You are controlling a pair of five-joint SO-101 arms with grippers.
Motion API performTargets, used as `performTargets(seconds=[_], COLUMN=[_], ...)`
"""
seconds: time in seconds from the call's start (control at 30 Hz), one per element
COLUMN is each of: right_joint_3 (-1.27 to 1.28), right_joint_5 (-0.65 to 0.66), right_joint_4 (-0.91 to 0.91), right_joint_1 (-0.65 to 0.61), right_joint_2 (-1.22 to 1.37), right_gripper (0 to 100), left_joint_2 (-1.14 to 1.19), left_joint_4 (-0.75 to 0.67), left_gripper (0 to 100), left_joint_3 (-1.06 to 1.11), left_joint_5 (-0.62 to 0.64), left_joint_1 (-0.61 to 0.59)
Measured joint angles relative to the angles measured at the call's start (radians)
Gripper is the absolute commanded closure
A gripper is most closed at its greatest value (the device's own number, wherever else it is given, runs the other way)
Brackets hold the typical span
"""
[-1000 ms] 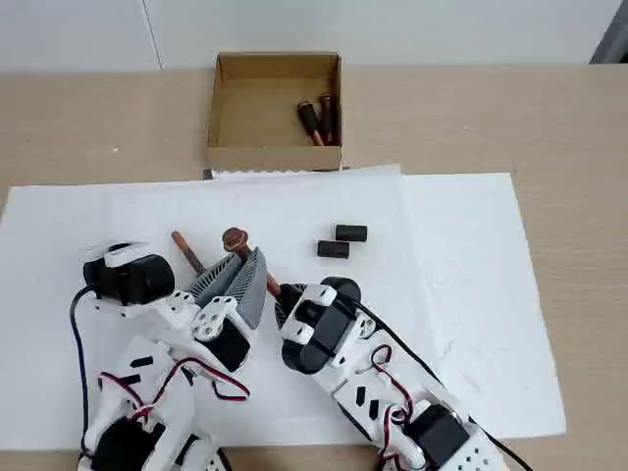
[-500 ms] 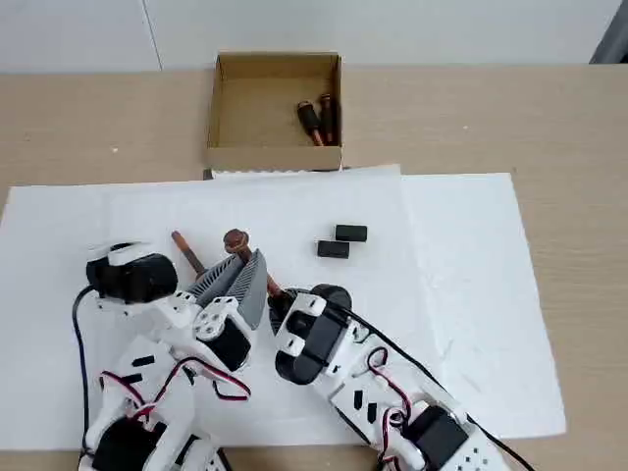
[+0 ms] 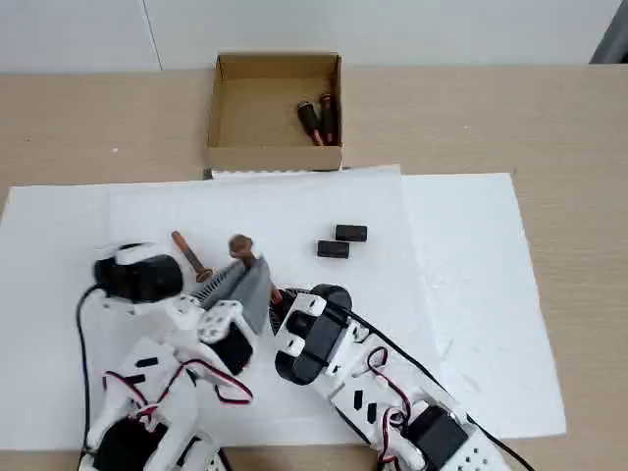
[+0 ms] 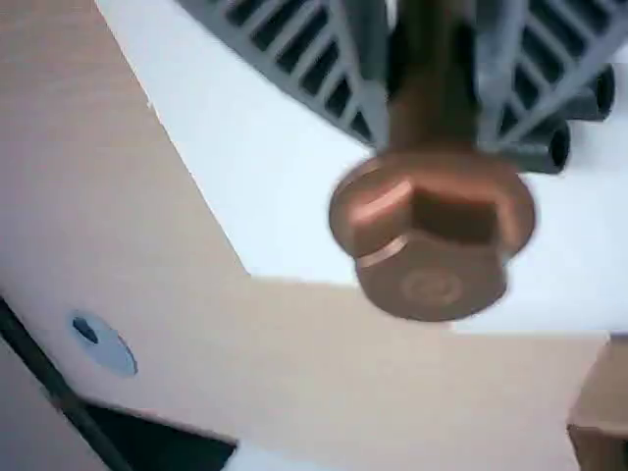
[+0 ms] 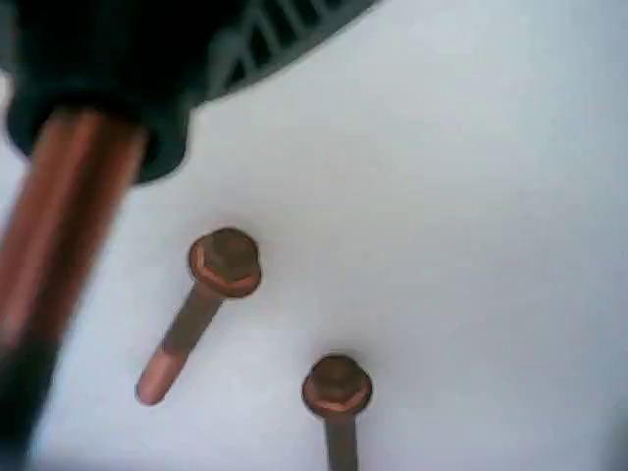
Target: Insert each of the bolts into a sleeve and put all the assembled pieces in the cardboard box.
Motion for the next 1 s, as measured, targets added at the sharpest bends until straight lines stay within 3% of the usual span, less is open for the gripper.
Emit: performTargets(seconds=[0.43,0.7,0.9,1.0], right_joint_3=[0.002,0.002,0.002,0.0], right_joint_5=[0.0,0.0,0.0,0.002], right_joint_4=[0.0,0.0,0.0,0.0], right_joint_1=[-0.002,-0.002,-0.002,-0.002], right_joint_2=[0.002,0.002,0.002,0.0], right_gripper=[99.6,99.6,99.6,99.6], left_joint_2=[-0.003,-0.003,-0.002,0.0], left_joint_4=[0.158,0.163,0.164,0.164], left_gripper=[100,99,86,85], left_joint_3=[0.008,0.008,0.008,0.009], left_joint_5=[-0.118,-0.147,-0.157,-0.163], left_joint_1=[0.064,0.064,0.061,0.061])
